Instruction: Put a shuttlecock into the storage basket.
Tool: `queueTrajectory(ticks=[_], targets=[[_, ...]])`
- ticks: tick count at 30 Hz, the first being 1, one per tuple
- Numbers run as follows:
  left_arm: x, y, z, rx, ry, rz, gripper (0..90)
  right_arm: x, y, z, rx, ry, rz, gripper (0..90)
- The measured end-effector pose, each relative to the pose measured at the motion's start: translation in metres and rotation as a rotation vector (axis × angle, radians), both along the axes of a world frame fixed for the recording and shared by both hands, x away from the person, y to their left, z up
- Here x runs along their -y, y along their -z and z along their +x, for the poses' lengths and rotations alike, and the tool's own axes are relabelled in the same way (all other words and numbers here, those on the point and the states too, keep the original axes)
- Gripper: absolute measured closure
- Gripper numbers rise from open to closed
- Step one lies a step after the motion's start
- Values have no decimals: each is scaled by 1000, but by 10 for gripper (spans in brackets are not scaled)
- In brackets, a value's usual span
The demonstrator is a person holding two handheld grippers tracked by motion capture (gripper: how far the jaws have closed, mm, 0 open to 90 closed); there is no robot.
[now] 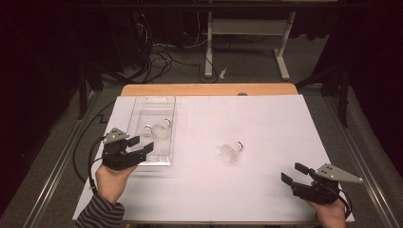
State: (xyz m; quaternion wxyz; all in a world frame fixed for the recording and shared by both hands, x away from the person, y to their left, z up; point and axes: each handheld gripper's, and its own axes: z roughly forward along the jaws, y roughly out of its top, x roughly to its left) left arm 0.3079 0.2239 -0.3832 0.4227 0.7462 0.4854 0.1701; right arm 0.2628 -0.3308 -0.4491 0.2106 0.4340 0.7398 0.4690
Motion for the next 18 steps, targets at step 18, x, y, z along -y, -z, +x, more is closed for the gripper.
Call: queueTrajectory(ticks=[18], targets=[[-1, 2, -11, 23, 7, -16, 390, 0, 0, 0, 0, -1, -1, 307]])
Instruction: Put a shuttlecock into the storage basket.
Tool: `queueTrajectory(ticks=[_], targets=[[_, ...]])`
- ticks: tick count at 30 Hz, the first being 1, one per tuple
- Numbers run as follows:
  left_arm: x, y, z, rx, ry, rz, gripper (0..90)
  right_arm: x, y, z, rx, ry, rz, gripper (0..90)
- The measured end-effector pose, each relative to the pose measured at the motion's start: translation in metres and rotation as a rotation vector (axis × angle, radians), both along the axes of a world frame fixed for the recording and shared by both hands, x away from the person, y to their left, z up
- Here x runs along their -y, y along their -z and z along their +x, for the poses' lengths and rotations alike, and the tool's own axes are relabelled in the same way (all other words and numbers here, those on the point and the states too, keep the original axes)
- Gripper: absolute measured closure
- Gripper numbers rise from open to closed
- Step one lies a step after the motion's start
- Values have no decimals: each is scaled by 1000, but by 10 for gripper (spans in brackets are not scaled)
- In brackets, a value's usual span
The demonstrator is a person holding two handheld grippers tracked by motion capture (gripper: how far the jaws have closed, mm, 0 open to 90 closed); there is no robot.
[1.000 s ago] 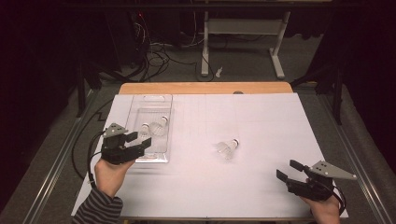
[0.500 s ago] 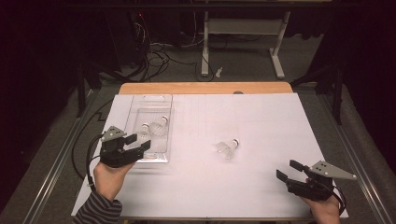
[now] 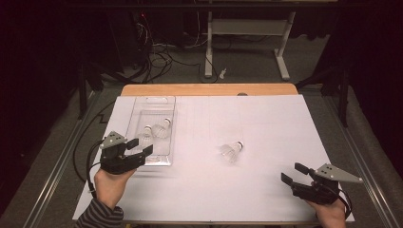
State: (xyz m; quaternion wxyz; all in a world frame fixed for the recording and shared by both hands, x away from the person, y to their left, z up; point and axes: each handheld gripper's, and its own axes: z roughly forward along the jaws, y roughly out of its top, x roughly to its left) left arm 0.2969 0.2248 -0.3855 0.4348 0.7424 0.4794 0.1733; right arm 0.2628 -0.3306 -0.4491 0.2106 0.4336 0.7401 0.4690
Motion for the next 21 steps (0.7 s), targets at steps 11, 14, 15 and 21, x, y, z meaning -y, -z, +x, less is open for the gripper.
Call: queueTrajectory(ticks=[11, 14, 15, 21], targets=[[-2, 4, -5, 9, -2, -17, 389, 0, 0, 1, -1, 3, -2, 307], [-2, 5, -6, 12, -2, -19, 389, 0, 0, 1, 0, 6, 1, 307], [-2, 5, -7, 15, -3, -21, 390, 0, 0, 1, -1, 8, 2, 306], [-2, 7, -10, 24, 0, -24, 390, 1, 0, 1, 0, 7, 2, 306]])
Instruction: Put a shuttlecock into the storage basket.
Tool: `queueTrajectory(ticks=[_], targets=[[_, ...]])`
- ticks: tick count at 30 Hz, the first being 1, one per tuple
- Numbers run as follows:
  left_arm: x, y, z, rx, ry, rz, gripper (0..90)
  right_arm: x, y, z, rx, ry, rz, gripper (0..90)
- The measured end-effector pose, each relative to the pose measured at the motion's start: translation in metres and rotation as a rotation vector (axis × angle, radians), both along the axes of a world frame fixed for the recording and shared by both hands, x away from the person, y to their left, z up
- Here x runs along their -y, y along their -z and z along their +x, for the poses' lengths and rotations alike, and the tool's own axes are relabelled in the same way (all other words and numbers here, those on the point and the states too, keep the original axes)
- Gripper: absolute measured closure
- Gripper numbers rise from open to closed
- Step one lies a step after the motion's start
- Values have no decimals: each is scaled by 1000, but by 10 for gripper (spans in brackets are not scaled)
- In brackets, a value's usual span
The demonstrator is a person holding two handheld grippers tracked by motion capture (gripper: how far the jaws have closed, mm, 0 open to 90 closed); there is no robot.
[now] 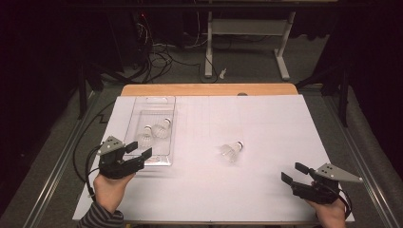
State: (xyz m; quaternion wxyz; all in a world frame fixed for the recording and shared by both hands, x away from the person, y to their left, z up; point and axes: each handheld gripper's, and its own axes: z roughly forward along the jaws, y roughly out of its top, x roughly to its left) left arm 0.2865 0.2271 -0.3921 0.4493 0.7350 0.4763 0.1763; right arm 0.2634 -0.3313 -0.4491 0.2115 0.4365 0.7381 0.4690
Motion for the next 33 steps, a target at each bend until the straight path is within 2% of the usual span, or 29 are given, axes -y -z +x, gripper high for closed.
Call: queueTrajectory(ticks=[15, 33], targets=[[1, 7, -5, -7, 12, 0, 390, 0, 0, 0, -2, 3, 0, 306], [0, 12, -12, 5, 11, -15, 391, 1, 0, 0, -2, 10, 3, 306]])
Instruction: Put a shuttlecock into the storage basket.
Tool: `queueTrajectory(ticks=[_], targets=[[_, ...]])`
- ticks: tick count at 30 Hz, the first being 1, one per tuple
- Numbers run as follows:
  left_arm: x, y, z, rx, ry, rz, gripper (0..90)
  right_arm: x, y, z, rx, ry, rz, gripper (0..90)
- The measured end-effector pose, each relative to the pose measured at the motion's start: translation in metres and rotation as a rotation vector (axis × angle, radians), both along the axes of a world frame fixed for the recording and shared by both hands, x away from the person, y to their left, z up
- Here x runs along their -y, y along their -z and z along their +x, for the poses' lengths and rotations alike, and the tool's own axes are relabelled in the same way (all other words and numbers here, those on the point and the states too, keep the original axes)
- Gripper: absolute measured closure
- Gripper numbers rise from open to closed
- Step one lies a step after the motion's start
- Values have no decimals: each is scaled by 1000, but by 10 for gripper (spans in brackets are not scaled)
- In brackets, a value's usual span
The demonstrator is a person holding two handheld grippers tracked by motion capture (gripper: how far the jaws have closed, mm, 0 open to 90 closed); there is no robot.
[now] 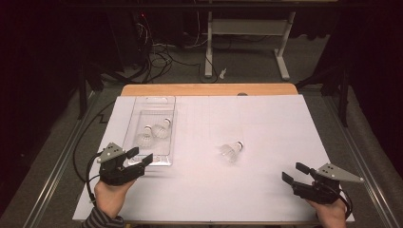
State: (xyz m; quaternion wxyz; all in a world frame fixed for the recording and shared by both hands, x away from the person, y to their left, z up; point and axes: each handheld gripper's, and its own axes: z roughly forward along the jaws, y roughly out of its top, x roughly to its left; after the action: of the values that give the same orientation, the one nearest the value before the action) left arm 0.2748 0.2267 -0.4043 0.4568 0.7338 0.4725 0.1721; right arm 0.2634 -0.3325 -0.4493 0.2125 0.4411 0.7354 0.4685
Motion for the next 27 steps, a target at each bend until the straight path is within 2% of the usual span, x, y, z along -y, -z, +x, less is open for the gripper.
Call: queueTrajectory(ticks=[15, 27], targets=[[8, 2, -6, 6, 26, -4, 391, 0, 0, -1, 4, -4, -1, 306], [20, 0, -4, 10, 65, -6, 391, 0, -1, -2, 7, -7, -5, 306]])
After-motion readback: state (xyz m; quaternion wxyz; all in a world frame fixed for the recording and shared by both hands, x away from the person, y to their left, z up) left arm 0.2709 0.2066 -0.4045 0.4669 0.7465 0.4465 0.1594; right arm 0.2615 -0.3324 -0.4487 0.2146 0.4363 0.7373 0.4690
